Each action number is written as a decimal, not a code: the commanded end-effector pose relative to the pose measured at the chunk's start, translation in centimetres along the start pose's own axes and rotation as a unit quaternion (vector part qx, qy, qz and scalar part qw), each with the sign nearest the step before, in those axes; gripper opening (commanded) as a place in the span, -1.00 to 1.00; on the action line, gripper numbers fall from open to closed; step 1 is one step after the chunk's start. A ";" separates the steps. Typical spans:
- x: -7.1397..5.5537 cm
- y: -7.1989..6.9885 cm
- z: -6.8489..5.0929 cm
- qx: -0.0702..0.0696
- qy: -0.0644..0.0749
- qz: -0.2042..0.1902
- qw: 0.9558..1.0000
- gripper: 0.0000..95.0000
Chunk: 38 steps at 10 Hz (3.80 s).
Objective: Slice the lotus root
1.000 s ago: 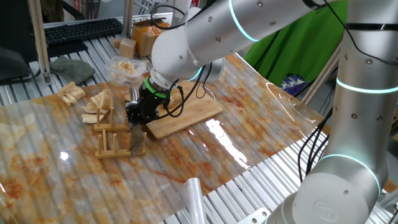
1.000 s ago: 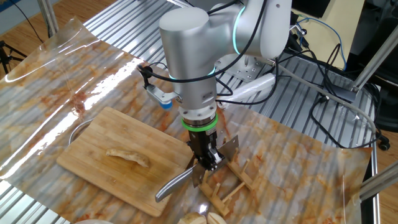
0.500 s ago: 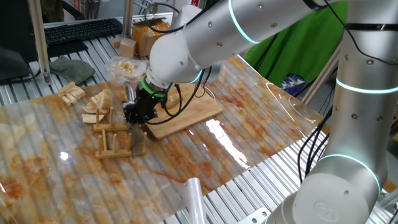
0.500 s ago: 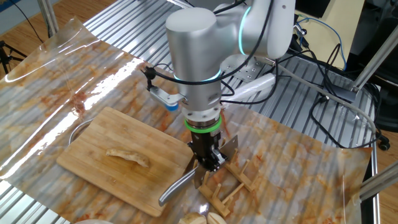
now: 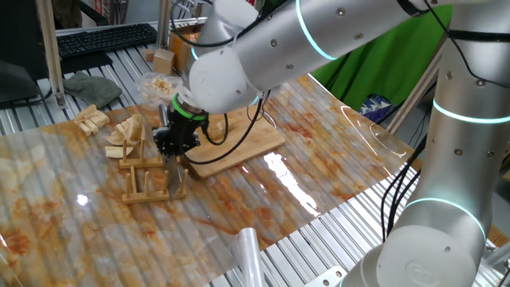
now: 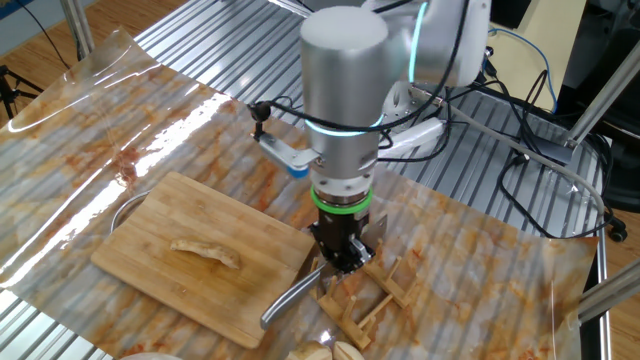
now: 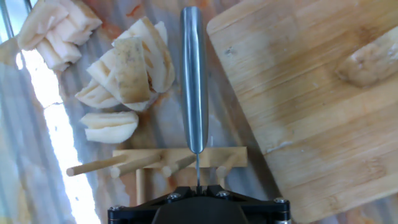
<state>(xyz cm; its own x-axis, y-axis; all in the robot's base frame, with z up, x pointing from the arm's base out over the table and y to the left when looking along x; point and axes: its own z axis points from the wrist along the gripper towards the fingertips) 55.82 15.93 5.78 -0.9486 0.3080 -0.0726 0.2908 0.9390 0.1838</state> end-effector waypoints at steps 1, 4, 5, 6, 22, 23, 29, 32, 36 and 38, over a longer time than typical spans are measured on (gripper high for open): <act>0.1 0.1 -1.2 0.026 -0.005 -0.004 1.000 -1.00; 0.1 0.5 -3.5 0.042 -0.003 -0.007 0.999 -1.00; 0.1 0.5 -4.1 0.044 0.001 -0.007 0.999 -1.00; 0.1 0.6 -4.9 0.042 0.006 -0.006 0.999 -1.00; -8.7 -11.1 -9.8 0.041 0.042 -0.131 0.990 -1.00; -10.0 -12.4 -9.8 0.041 0.042 -0.149 0.987 -1.00; -14.9 -16.5 -9.9 0.041 0.044 -0.201 0.978 -1.00; -16.7 -18.5 -9.9 0.041 0.045 -0.210 0.976 -1.00; -18.9 -20.9 -9.6 0.042 0.047 -0.229 0.971 -1.00; -19.7 -21.6 -8.7 0.046 0.039 -0.235 0.970 -1.00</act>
<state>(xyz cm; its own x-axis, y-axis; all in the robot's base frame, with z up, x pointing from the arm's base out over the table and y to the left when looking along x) 67.39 -11.59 11.50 -0.9822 -0.1828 -0.0429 -0.1857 0.9798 0.0743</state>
